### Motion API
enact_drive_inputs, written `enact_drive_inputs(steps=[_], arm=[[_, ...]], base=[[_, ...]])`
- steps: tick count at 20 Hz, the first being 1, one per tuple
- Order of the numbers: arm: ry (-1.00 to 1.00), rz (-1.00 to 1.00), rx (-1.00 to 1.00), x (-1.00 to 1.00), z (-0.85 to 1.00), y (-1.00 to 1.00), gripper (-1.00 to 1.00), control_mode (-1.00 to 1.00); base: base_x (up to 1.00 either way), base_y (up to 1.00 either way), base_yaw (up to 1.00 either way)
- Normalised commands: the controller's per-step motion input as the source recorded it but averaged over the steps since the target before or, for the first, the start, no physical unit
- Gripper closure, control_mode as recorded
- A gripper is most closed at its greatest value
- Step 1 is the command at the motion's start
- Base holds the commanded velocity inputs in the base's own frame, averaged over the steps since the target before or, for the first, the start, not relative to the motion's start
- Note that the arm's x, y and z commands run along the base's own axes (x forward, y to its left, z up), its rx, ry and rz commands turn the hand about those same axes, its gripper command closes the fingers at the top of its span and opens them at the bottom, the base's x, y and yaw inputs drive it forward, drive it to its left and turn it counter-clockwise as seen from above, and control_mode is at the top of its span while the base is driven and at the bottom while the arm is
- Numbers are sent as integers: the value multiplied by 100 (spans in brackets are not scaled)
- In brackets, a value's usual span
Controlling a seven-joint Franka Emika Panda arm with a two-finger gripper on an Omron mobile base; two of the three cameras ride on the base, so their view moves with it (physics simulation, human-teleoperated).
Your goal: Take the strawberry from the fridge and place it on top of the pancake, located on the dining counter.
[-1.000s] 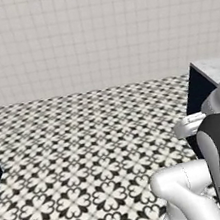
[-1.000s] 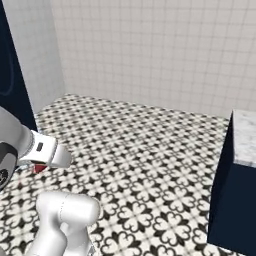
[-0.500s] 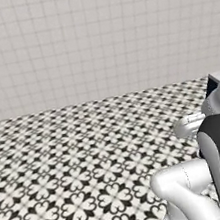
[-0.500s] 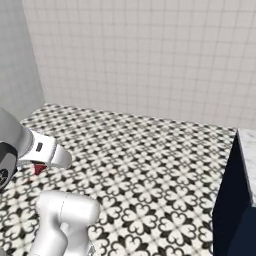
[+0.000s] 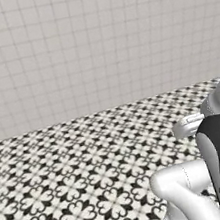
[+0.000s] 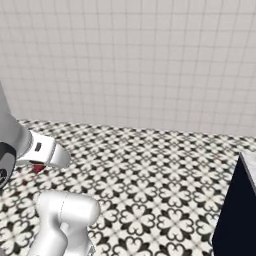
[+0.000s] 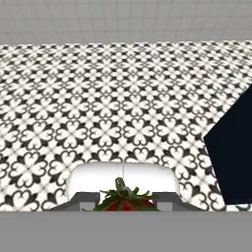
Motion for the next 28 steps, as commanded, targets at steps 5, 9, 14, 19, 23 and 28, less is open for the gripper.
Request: enact_drive_inputs(steps=[5,9,14,19,23,28], arm=[[0,0,0,0,0,0,100,100],[0,0,0,0,0,0,100,100],[0,0,0,0,0,0,100,100],[0,0,0,0,0,0,100,100],[0,0,0,0,0,0,100,100],[0,0,0,0,0,0,100,100]], base=[[100,4,-33],[100,12,-39],[100,23,-48],[100,36,-55],[100,43,-55],[100,25,-53]])
